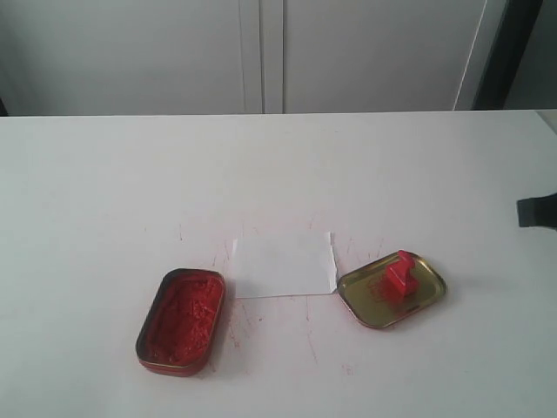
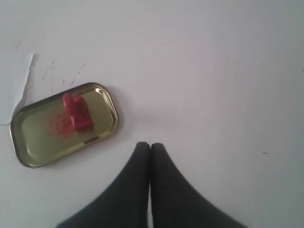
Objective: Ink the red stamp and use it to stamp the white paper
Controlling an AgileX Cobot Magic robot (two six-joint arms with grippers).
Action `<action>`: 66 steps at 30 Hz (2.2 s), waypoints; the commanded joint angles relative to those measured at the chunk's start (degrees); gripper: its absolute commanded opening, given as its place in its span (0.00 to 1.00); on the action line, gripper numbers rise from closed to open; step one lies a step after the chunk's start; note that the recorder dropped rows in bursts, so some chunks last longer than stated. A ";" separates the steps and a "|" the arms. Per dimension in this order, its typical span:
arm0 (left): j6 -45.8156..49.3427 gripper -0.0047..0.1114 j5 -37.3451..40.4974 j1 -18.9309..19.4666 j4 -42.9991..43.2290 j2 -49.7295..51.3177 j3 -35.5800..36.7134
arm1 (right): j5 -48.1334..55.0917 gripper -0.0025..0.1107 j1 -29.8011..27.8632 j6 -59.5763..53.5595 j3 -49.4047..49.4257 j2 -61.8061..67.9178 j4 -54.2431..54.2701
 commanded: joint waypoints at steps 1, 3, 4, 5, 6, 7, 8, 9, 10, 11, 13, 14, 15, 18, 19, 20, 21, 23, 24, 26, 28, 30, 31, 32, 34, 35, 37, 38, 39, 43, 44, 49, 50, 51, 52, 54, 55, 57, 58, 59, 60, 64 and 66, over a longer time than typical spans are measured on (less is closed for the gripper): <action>-0.17 0.04 0.00 -0.44 -0.17 -0.23 0.43 | 0.16 0.02 -0.32 -0.18 -3.46 6.77 -0.03; -0.17 0.04 0.00 -0.44 -0.17 -0.23 0.43 | -0.38 0.02 -0.32 -0.18 -4.91 9.47 -0.03; -0.17 0.04 0.00 -0.44 -0.17 -0.23 0.43 | -1.02 0.02 -0.32 -0.18 -5.80 11.66 -0.03; -0.17 0.04 0.00 -0.44 -0.17 -0.23 0.43 | -1.15 0.02 -0.32 -0.18 -6.46 12.93 -0.03; -0.17 0.04 0.00 -0.44 -0.17 -0.23 0.43 | -0.64 0.02 -0.32 -0.18 -7.69 15.26 0.12; -0.17 0.04 0.00 -0.44 -0.17 -0.23 0.43 | 0.20 0.02 -0.32 -0.18 -8.50 16.61 0.25; -0.17 0.04 0.00 -0.44 -0.17 -0.23 0.43 | 1.74 0.02 -0.32 -0.18 -10.13 19.13 0.72; -0.17 0.04 0.00 -0.44 -0.17 -0.23 0.43 | 2.62 0.02 -0.32 -0.18 -11.15 20.81 1.03; -0.17 0.04 0.00 -0.44 -0.17 -0.23 0.43 | 4.27 0.02 -0.32 -0.18 -13.29 22.92 1.03; -0.17 0.04 0.00 -0.44 -0.17 -0.23 0.43 | 4.79 0.02 -0.32 -0.18 -14.30 24.43 1.03; -0.17 0.04 0.00 -0.44 -0.17 -0.23 0.43 | 6.60 0.02 -0.32 -0.76 -17.27 28.35 1.03; -0.17 0.04 0.00 -0.44 -0.17 -0.23 0.43 | 7.58 0.02 -0.32 -1.00 -18.57 29.80 1.35; -0.17 0.04 0.00 -0.44 -0.17 -0.23 0.43 | 8.44 0.02 -0.20 -1.00 -19.78 31.48 1.45; -0.17 0.04 0.00 -0.44 -0.17 -0.23 0.43 | 11.03 0.02 1.18 -2.30 -23.21 34.80 1.45; -0.17 0.04 0.00 -0.44 -0.17 -0.23 0.43 | 12.46 0.02 1.90 -2.30 -24.65 36.25 1.45; -0.17 0.04 0.00 -0.44 -0.17 -0.23 0.43 | 13.25 0.02 2.40 -2.30 -25.41 36.98 1.45; -0.17 0.04 0.00 -0.44 -0.17 -0.23 0.43 | 14.02 0.02 2.89 -2.78 -26.28 38.02 1.45; -0.17 0.04 0.00 -0.44 -0.17 -0.23 0.43 | 15.15 0.02 3.76 -3.65 -27.67 39.25 1.48; -0.17 0.04 0.00 -0.44 -0.17 -0.23 0.43 | 15.39 0.02 4.43 -3.65 -28.20 40.03 1.58; -0.17 0.04 0.00 -0.44 -0.17 -0.23 0.43 | 16.19 0.02 5.45 -4.11 -29.14 41.10 1.58; -0.17 0.04 0.00 -0.44 -0.17 -0.23 0.43 | 16.89 0.02 6.67 -4.87 -29.78 42.13 1.70; -0.17 0.04 0.00 -0.44 -0.17 -0.23 0.43 | 17.19 0.02 7.71 -5.14 -30.33 43.06 2.61; -0.17 0.04 0.00 -0.44 -0.17 -0.23 0.43 | 17.19 0.02 8.22 -5.75 -30.55 43.34 3.18; -0.17 0.04 0.00 -0.44 -0.17 -0.23 0.43 | 17.19 0.02 8.62 -6.44 -30.66 43.47 3.84; -0.17 0.04 0.00 -0.44 -0.17 -0.23 0.43 | 17.67 0.02 9.44 -7.63 -31.16 44.02 5.69; -0.17 0.04 0.00 -0.44 -0.17 -0.23 0.43 | 17.78 0.02 9.92 -8.41 -31.30 44.22 6.57; -0.17 0.04 0.00 -0.44 -0.17 -0.23 0.43 | 18.56 0.02 10.54 -9.50 -31.60 44.60 7.60; -0.17 0.04 0.00 -0.44 -0.17 -0.23 0.43 | 18.68 0.03 10.74 -10.43 -31.60 44.99 8.15; -0.17 0.04 0.00 -0.44 -0.17 -0.23 0.43 | 18.69 0.04 10.91 -11.32 -31.60 45.17 8.70; -0.17 0.04 0.00 -0.44 -0.17 -0.23 0.43 | 18.81 0.14 11.05 -11.43 -31.60 46.28 9.18; -0.17 0.04 0.00 -0.44 -0.17 -0.23 0.43 | 18.98 0.17 11.05 -11.43 -31.60 46.58 9.18; -0.17 0.04 0.00 -0.44 -0.17 -0.23 0.43 | 18.00 0.23 11.05 -11.31 -31.60 47.22 9.18; -0.17 0.04 0.00 -0.44 -0.17 -0.23 0.43 | 17.58 0.24 11.05 -11.31 -31.60 47.22 9.18; -0.17 0.04 0.00 -0.44 -0.17 -0.23 0.43 | 17.31 0.24 11.05 -11.31 -31.60 47.22 9.18; -0.17 0.04 0.00 -0.44 -0.17 -0.23 0.43 | 17.07 0.24 11.05 -11.31 -31.60 47.22 9.18; -0.17 0.04 0.00 -0.44 -0.17 -0.23 0.43 | 16.94 0.24 11.05 -11.31 -31.60 47.45 9.18; -0.17 0.04 0.00 -0.44 -0.17 -0.23 0.43 | 16.81 0.24 11.05 -11.31 -31.60 47.88 9.18; -0.17 0.04 0.00 -0.44 -0.17 -0.23 0.43 | 16.81 0.24 11.05 -11.31 -31.60 48.54 9.07; -0.17 0.04 0.00 -0.44 -0.17 -0.23 0.43 | 16.81 0.24 11.05 -11.31 -31.60 49.10 8.94; -0.17 0.04 0.00 -0.44 -0.17 -0.23 0.43 | 16.81 0.24 11.05 -11.31 -31.60 49.48 8.94; -0.17 0.04 0.00 -0.44 -0.17 -0.23 0.43 | 16.70 0.24 11.05 -11.31 -31.60 49.95 8.94; -0.17 0.04 0.00 -0.44 -0.17 -0.23 0.43 | 16.13 0.24 11.05 -11.31 -31.60 50.78 8.94; -0.17 0.04 0.00 -0.44 -0.17 -0.23 0.43 | 16.03 0.24 11.05 -11.31 -31.60 51.43 8.94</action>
